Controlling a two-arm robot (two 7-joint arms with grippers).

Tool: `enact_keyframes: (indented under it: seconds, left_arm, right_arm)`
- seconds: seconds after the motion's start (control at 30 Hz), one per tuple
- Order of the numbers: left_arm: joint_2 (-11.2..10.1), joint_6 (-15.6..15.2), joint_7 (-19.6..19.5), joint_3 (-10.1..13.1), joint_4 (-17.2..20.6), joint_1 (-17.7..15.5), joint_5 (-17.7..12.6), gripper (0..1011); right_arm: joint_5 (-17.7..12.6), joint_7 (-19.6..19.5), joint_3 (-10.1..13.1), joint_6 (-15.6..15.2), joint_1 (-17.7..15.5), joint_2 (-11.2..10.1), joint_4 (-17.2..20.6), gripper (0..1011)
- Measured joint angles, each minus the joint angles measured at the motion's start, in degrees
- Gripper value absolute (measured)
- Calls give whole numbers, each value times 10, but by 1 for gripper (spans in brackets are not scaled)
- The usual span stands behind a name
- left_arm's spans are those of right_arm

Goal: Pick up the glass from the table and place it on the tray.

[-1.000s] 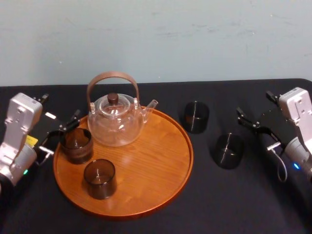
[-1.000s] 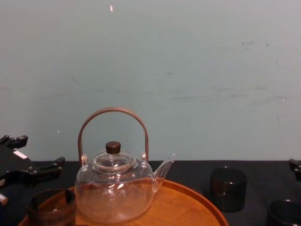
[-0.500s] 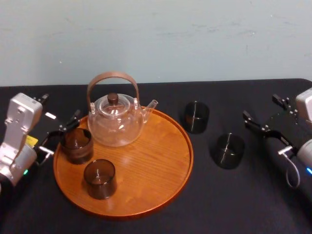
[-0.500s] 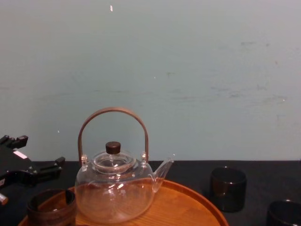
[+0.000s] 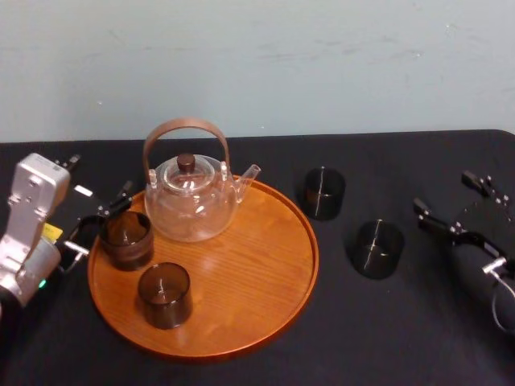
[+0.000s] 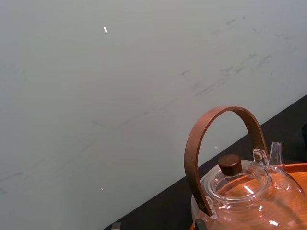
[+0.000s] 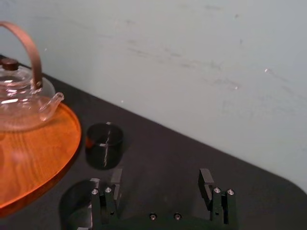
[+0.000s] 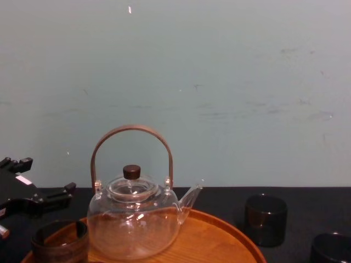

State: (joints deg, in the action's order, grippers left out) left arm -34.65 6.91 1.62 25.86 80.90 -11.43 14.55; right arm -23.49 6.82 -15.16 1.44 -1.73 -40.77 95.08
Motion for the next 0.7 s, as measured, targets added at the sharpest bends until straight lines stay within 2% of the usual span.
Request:
enact_keyframes:
  seconds: [0.37,0.7]
  left_arm:
    - [0,0,0,0,0,0,0,1001]
    - [0,0,0,0,0,0,0,1001]
  right_arm:
    - [-19,36,22,-39,-57,-21,40,1002]
    - [-16,70,21,-68,-72,-32,50,1002]
